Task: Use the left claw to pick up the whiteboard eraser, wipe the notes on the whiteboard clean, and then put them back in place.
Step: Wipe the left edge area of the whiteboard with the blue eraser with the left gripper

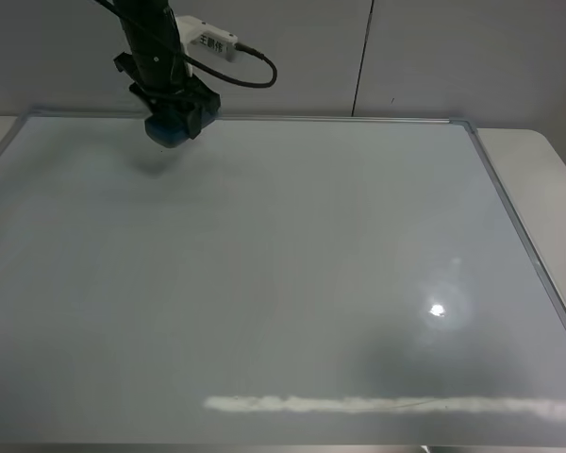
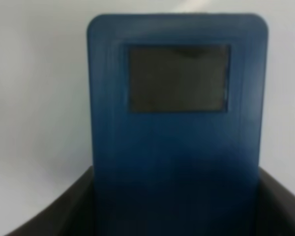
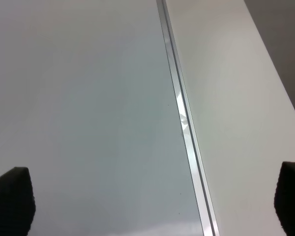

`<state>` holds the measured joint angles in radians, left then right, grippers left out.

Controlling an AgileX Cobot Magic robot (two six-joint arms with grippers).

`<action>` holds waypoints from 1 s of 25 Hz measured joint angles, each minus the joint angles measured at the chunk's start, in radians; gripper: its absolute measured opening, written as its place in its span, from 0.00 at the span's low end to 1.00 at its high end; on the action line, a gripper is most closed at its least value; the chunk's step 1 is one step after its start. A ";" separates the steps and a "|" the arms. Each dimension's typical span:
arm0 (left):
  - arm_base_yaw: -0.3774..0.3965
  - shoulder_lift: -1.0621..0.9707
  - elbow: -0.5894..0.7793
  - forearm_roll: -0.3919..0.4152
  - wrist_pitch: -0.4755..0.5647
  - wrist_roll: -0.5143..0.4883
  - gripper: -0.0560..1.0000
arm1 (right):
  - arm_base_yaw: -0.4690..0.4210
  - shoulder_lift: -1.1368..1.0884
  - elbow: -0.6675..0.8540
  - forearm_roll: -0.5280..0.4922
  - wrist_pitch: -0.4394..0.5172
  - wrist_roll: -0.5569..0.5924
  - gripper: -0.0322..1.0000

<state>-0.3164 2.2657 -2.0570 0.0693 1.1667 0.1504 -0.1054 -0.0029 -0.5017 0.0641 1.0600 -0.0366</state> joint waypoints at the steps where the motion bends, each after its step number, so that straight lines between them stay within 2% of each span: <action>1: 0.004 -0.022 0.021 0.001 0.006 -0.011 0.57 | 0.000 0.000 0.000 0.000 0.000 0.000 0.97; 4: 0.017 -0.098 0.128 0.000 -0.020 -0.046 0.57 | 0.000 0.000 0.000 0.000 0.000 0.000 0.97; 9: 0.061 -0.249 0.440 -0.003 -0.145 -0.091 0.57 | 0.000 0.000 0.000 0.000 0.000 0.000 0.97; 16: 0.155 -0.467 1.022 -0.005 -0.483 -0.206 0.57 | 0.000 0.000 0.000 0.000 0.000 0.000 0.97; 19: 0.231 -0.512 1.151 -0.005 -0.563 -0.222 0.57 | 0.000 0.000 0.000 0.000 0.000 0.000 0.97; 25: 0.343 -0.530 1.252 -0.005 -0.641 -0.189 0.57 | 0.000 0.000 0.000 0.000 0.000 0.000 0.97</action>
<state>0.0269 1.7360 -0.8052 0.0645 0.5259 -0.0390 -0.1054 -0.0029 -0.5017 0.0641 1.0600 -0.0366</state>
